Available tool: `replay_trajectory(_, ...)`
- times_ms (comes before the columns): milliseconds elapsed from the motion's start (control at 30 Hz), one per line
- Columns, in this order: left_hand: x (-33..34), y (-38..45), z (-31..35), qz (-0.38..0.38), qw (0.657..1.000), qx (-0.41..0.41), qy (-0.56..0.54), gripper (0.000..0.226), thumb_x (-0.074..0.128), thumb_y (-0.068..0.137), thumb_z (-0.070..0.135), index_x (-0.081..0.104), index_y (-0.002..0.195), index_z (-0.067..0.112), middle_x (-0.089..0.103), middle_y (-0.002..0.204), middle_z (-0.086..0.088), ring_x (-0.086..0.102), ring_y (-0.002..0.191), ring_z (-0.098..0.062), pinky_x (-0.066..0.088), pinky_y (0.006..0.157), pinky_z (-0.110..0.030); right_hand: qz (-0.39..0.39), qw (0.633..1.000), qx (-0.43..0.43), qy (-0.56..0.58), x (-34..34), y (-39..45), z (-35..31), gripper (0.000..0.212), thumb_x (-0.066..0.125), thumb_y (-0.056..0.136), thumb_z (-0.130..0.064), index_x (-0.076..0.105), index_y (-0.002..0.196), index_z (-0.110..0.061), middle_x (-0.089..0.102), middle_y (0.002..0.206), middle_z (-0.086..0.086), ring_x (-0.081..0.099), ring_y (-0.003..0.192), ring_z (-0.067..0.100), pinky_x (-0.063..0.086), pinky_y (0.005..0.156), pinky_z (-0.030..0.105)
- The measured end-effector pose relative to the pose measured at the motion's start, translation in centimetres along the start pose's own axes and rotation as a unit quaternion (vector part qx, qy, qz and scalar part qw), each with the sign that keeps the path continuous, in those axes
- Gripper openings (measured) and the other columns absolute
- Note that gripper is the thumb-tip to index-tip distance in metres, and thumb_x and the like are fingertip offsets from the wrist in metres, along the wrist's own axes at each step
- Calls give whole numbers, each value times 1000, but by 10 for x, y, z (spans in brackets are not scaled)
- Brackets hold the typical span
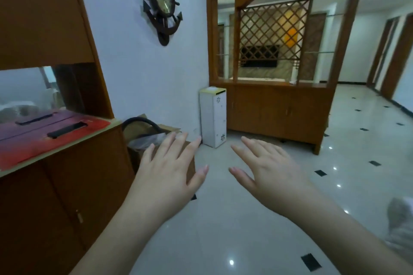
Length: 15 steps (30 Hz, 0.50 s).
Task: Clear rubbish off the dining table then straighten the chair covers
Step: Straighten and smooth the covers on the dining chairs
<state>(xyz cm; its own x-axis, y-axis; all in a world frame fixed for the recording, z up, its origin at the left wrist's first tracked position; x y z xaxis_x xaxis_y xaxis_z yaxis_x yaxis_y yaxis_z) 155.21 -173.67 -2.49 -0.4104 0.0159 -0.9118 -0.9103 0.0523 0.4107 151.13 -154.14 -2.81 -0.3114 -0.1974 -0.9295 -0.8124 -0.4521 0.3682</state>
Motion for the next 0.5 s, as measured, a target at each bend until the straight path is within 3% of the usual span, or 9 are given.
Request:
replay_trajectory(100, 27, 49, 9, -11, 999, 44, -2, 74, -6, 80, 69, 0, 149, 42, 0, 161, 11, -6, 147, -13, 2, 119, -42, -6, 999, 36, -7, 15, 19, 28, 67, 6, 91, -66, 12, 151, -36, 14, 160, -6, 14, 145, 13, 10, 116, 30)
replay_trajectory(167, 50, 80, 23, -21, 997, 76, -15, 73, -4, 81, 69, -2, 149, 42, -2, 161, 11, -8, 147, -14, 2, 120, -44, -6, 997, 71, -6, 28, 27, 55, 63, 14, 95, -62, 12, 151, -35, 13, 160, -4, 12, 146, 14, 8, 116, 31)
replay_trajectory(300, 96, 143, 61, -28, 989, 139, -33, 71, -2, 84, 70, -6, 149, 42, -6, 161, 11, -10, 147, -14, 0, 119, -43, -1, 992, 117, -46, 52, 44, 116, 70, 3, 88, -62, 12, 151, -33, 12, 161, -2, 9, 147, 17, 2, 116, 32)
replay_trajectory(400, 128, 194, 100, -34, 983, 176, -50, 70, -4, 83, 70, -12, 148, 43, -11, 160, 12, -16, 146, -12, -9, 117, -39, 17, 986, 151, -66, 66, 58, 167, 63, 13, 94, -59, 17, 151, -32, 11, 161, 0, 4, 148, 17, -8, 112, 31)
replay_trajectory(500, 154, 245, 144, -27, 975, 213, -53, 75, -11, 80, 69, -9, 149, 41, -8, 161, 11, -16, 146, -12, -13, 117, -40, 33, 979, 185, -74, 74, 71, 222, 61, 15, 96, -58, 26, 149, -29, 19, 159, 2, 10, 147, 19, -2, 114, 33)
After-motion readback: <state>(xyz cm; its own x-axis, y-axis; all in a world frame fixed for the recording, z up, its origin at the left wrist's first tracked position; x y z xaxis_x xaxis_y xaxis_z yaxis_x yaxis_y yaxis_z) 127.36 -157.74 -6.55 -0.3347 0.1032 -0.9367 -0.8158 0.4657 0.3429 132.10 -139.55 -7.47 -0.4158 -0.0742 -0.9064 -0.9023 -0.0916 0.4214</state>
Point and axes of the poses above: each hand's wrist, its own y-axis towards the middle knuckle, its own x-axis out of the palm, z = x × y, the point moved 2 cm from there along y, towards the middle knuckle
